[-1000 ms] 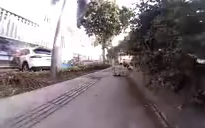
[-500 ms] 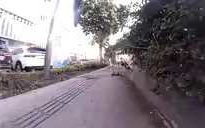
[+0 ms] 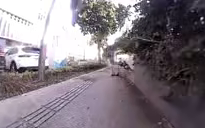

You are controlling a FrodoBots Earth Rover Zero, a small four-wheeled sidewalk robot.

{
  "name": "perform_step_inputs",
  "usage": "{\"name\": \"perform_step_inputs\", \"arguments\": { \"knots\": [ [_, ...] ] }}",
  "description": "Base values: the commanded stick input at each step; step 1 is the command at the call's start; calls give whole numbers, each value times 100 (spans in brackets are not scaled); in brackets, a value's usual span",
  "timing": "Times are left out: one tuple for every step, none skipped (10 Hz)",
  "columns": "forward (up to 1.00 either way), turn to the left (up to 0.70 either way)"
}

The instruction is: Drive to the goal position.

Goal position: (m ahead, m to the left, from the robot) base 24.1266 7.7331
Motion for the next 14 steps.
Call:
{"name": "perform_step_inputs", "arguments": {
  "knots": [
    [45, -24],
    [45, -12],
    [45, 0],
    [45, 0],
    [45, 0],
    [45, 0],
    [45, 0],
    [45, 0],
    [45, 0],
    [45, 0],
    [45, 0],
    [45, 0],
    [45, 0],
    [45, 0]
  ]
}}
